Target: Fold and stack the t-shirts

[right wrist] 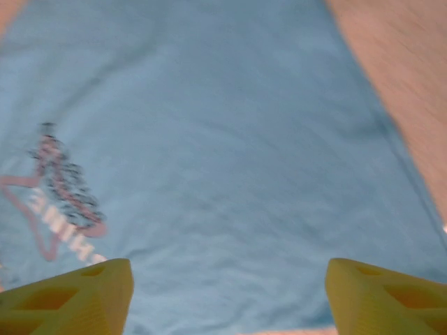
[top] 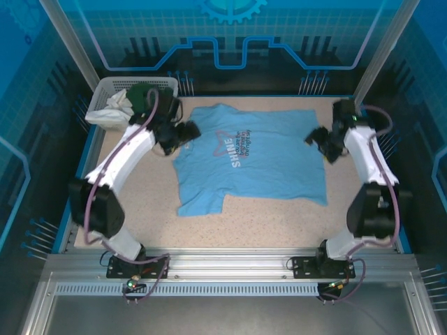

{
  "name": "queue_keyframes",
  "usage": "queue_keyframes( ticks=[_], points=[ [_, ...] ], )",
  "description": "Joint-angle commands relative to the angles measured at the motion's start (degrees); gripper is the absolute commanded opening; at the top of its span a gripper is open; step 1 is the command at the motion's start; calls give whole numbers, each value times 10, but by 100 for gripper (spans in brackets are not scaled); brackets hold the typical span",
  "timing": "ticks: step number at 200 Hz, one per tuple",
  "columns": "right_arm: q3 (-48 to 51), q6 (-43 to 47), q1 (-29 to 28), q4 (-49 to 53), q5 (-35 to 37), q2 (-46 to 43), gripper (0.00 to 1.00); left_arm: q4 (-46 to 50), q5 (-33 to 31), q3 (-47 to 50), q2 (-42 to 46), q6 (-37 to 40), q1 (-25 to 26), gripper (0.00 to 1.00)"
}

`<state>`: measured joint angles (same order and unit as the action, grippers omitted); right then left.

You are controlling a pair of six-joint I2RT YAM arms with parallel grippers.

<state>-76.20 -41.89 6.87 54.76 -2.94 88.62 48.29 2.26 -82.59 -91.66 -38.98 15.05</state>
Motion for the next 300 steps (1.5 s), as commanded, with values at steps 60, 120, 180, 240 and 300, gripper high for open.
queue_keyframes(
  ticks=[60,120,180,240,300],
  points=[
    [356,7,121,-66,-45,-190,62,-51,209,411,174,-41,-7,73],
    [375,36,162,-98,-65,-165,63,-102,200,483,179,-64,-7,65],
    [362,59,183,-137,-111,-102,54,-136,171,466,140,-45,-7,54],
    [355,58,184,-150,-121,-76,39,-130,149,449,123,-37,-7,27],
    [326,69,184,-112,-72,-56,5,-93,149,437,131,-37,-7,0]
  ],
)
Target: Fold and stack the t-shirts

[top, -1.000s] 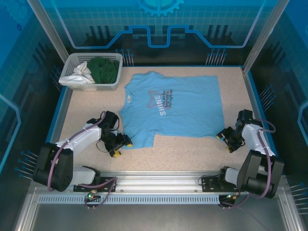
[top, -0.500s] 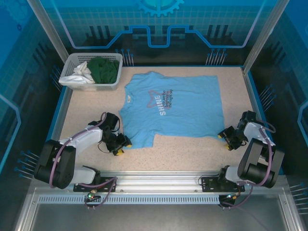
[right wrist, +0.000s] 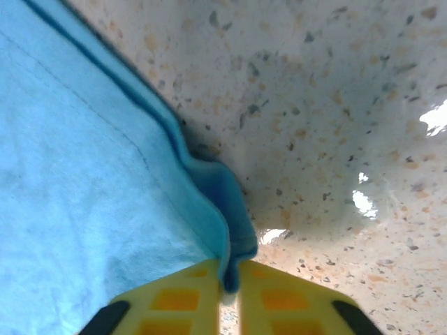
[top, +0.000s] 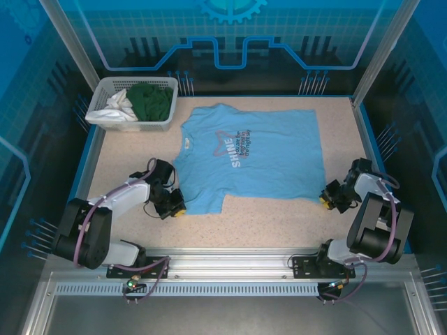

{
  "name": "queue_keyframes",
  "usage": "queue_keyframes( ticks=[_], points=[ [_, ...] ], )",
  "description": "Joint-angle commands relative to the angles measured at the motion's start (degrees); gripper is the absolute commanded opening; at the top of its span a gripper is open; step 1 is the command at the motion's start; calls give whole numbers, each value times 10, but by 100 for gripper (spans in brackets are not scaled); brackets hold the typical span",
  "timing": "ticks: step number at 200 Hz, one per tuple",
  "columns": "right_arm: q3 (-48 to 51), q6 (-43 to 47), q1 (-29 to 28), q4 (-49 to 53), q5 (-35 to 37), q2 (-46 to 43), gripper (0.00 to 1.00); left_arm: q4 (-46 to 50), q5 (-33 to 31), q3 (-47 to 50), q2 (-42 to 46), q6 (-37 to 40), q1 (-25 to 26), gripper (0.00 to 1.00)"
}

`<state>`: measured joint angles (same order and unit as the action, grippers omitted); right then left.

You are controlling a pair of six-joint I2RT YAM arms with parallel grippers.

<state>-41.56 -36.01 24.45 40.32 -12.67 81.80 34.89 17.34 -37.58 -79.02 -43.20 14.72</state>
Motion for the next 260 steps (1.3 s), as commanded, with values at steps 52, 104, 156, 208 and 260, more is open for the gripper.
queue_keyframes(
  ticks=[52,104,156,208,260],
  points=[
    [-7,13,-1,89,117,-91,0,129,31,4,66,1,0,0],
    [11,0,-16,82,123,-70,0,143,46,23,66,-24,36,0],
    [-44,0,-29,113,138,-89,0,170,55,-85,42,-25,26,0],
    [-168,-11,-61,135,172,-21,0,183,51,-255,-67,-14,-1,0],
    [-316,-16,-92,171,200,134,0,217,50,-444,-200,2,-35,0]
  ],
)
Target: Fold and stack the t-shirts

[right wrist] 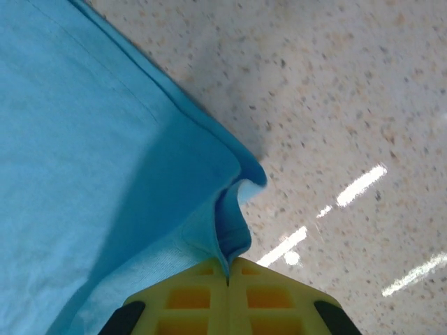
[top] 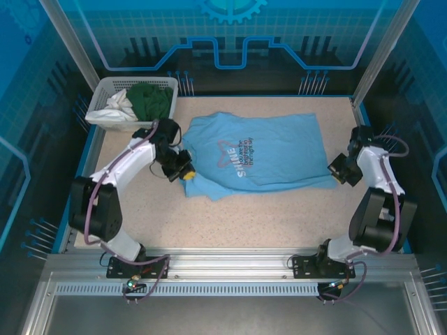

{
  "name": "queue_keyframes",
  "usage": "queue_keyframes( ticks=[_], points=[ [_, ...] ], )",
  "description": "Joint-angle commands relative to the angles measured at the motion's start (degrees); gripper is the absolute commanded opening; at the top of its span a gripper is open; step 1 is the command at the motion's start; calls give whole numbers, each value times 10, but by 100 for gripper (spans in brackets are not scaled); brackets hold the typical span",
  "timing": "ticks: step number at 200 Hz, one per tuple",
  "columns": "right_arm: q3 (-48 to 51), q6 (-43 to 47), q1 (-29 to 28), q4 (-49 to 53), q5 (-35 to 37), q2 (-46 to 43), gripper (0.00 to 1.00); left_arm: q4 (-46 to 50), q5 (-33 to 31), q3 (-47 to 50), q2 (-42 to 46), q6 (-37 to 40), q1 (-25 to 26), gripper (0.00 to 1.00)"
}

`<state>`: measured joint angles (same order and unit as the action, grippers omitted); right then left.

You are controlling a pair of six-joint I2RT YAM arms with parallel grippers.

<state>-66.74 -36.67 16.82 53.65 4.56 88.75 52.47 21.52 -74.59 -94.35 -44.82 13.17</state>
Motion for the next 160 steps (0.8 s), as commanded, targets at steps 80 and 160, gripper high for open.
queue_keyframes(
  ticks=[80,160],
  points=[
    [-223,-7,-28,73,40,249,0,95,19,-284,-236,38,-74,9],
    [-207,-4,-26,53,-39,180,56,88,-61,-296,-180,50,-67,88]
  ],
)
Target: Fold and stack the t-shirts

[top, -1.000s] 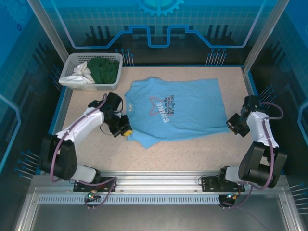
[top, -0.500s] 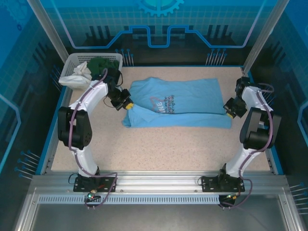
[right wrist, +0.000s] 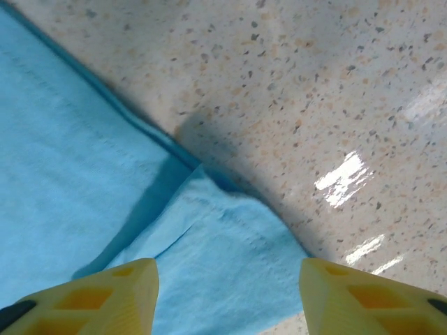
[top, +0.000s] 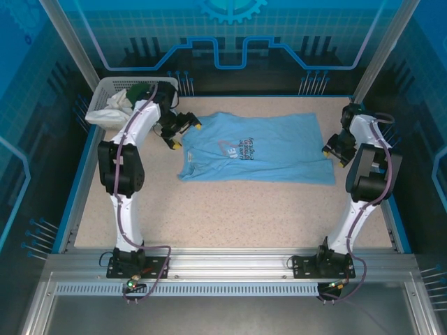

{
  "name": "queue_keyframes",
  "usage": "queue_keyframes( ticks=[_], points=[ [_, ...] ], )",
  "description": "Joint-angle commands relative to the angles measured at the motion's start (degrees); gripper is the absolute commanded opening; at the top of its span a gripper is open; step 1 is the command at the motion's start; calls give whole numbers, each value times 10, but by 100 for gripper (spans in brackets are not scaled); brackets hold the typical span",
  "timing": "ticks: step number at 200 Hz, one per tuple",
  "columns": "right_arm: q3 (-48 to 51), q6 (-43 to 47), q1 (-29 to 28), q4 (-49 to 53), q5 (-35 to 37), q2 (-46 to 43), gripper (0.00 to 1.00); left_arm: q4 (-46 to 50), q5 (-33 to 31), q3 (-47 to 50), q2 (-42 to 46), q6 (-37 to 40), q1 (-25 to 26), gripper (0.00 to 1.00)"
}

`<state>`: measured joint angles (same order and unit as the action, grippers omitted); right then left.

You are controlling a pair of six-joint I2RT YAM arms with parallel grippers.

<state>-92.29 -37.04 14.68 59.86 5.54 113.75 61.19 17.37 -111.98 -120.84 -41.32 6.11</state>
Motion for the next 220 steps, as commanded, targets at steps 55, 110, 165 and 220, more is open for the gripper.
queue_keyframes(
  ticks=[55,110,165,220],
  points=[
    [263,17,-55,-130,-104,-206,52,-176,95,450,253,-29,27,74],
    [297,22,-76,-160,-120,-190,49,-384,118,576,303,-255,35,75],
    [293,20,-80,-167,-118,-166,47,-431,42,565,280,-377,46,65],
    [285,13,-82,-163,-111,-156,46,-425,1,568,263,-419,74,58]
  ],
)
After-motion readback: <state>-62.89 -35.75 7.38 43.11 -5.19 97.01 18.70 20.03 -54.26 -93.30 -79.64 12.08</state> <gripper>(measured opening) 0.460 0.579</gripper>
